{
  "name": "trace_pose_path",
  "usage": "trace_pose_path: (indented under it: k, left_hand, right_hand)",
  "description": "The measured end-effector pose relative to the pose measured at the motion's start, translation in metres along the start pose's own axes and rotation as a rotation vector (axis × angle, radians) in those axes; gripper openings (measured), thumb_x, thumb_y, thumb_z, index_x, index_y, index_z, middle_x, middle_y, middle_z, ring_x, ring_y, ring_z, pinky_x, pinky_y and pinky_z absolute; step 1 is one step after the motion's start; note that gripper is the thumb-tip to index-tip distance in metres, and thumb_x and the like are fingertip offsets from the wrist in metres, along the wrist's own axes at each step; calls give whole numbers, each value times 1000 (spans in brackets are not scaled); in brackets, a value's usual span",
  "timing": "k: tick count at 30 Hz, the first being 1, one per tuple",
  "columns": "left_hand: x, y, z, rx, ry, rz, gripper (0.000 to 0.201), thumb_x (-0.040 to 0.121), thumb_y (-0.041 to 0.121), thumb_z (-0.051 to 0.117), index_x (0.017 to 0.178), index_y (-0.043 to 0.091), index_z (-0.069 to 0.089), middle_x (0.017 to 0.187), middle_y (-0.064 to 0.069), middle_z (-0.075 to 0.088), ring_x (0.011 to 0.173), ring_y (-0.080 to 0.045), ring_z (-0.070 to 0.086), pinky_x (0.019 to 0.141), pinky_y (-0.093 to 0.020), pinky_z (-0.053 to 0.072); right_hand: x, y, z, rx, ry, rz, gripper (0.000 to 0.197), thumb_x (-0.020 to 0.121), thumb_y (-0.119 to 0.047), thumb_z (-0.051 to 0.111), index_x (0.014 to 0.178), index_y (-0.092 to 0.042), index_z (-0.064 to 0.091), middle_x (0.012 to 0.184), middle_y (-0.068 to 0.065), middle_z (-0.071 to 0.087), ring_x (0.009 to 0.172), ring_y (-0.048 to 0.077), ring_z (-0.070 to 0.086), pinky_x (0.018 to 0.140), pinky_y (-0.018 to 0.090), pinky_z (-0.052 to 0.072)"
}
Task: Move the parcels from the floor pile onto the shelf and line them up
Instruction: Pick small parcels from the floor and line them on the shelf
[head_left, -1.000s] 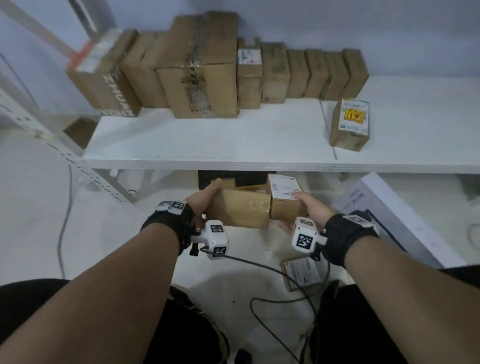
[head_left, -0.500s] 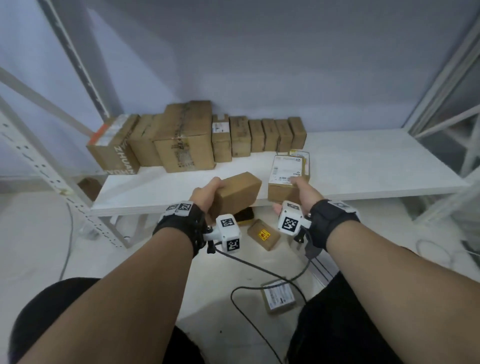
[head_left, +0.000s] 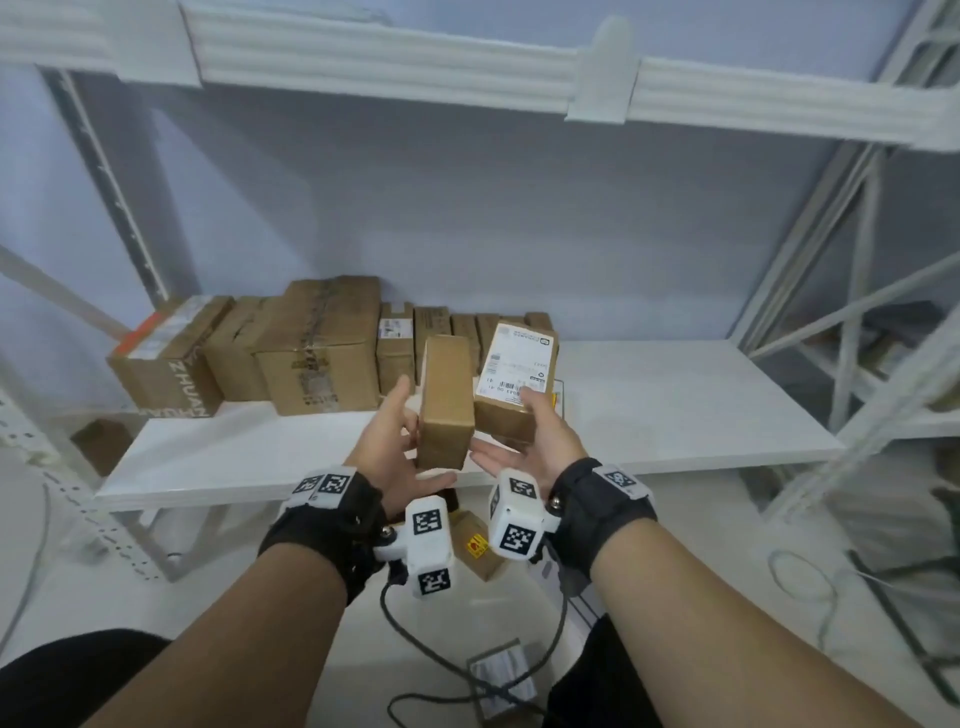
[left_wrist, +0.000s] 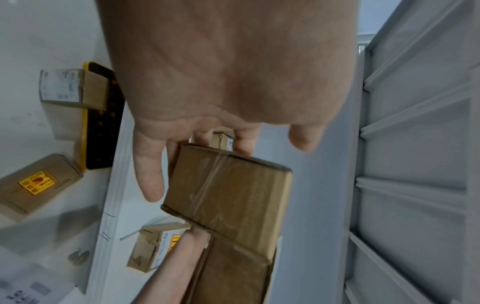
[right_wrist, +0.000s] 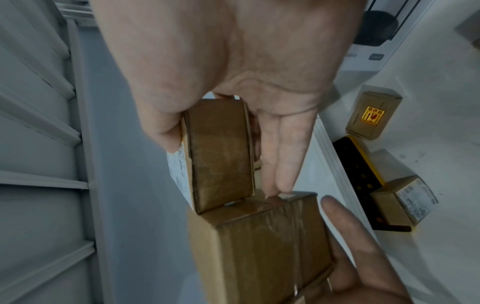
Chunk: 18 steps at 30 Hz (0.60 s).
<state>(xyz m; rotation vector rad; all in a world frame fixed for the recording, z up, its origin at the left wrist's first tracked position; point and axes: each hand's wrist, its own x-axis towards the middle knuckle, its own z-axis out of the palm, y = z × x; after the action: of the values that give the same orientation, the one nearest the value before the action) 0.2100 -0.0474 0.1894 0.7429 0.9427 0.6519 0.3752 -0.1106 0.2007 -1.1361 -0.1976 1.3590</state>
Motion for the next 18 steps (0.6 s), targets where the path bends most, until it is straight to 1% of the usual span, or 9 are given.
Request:
trace_pose_path:
  k: [1, 3, 5, 8, 9, 11, 14, 16, 18]
  left_hand:
    - [2, 3, -1, -39, 8, 2, 50, 93, 58, 50, 67, 15, 51, 111, -15, 64, 109, -36, 62, 85, -54, 55]
    - [6, 9, 1, -37, 2, 12, 43, 94, 47, 54, 65, 16, 55, 106, -15, 62, 105, -36, 62, 87, -58, 53]
    - [8, 14, 1, 2, -32, 8, 28, 88, 45, 65, 91, 18, 66, 107, -14, 60, 104, -33, 62, 89, -58, 53]
    - [17, 14, -6, -62, -85, -22, 71, 74, 53, 78, 127, 13, 54, 122, -21, 56, 101, -39, 66, 87, -59, 53]
    - [20, 14, -8, -89, -95, -50, 84, 69, 54, 82, 133, 13, 49, 126, -26, 54, 100, -43, 67, 84, -59, 54]
    - [20, 16, -9, -98, -116, -82, 94, 65, 55, 85, 139, 14, 44, 131, -30, 52, 102, -48, 66, 80, -56, 55]
    - [12, 21, -12, -69, -87, -42, 65, 80, 45, 75, 129, 7, 56, 110, -20, 67, 93, -34, 70, 79, -50, 58]
    - [7, 23, -11, -64, -47, -38, 42, 85, 29, 71, 122, 10, 61, 98, -13, 74, 83, -28, 73, 80, -47, 58]
    - [6, 25, -14, -54, 2, -41, 47, 83, 19, 72, 127, 14, 56, 104, -14, 75, 84, -29, 75, 73, -46, 58]
  right_hand:
    - [1, -2, 0, -2, -14, 6, 58, 85, -37, 67, 138, -26, 46, 142, 16, 48, 87, 45, 72, 77, 48, 59]
    - [2, -7, 2, -31, -24, 5, 57, 86, -39, 67, 138, -27, 47, 146, 16, 45, 88, 44, 72, 80, 47, 59]
    - [4, -11, 5, -26, -22, 19, 60, 84, -39, 68, 139, -27, 46, 144, 17, 47, 89, 44, 72, 79, 47, 59]
    - [7, -17, 7, -42, -52, 22, 54, 88, -39, 65, 137, -26, 48, 119, 19, 66, 87, 42, 73, 81, 46, 59]
    - [7, -18, 7, -46, -63, 25, 52, 89, -38, 64, 136, -25, 49, 111, 19, 69, 87, 40, 73, 82, 45, 59]
    - [10, -19, 6, -79, -70, 19, 52, 89, -38, 63, 137, -24, 49, 113, 19, 69, 86, 40, 73, 82, 44, 59]
    - [17, -17, 3, -152, -41, -11, 59, 84, -40, 68, 137, -23, 49, 133, 16, 58, 85, 42, 73, 78, 45, 59]
    - [23, -16, -3, -191, -17, -39, 61, 81, -41, 73, 135, -23, 49, 128, 15, 62, 87, 41, 73, 78, 46, 60]
    - [28, -14, -7, -224, -36, -68, 59, 81, -40, 73, 133, -23, 50, 120, 14, 67, 89, 41, 73, 82, 47, 59]
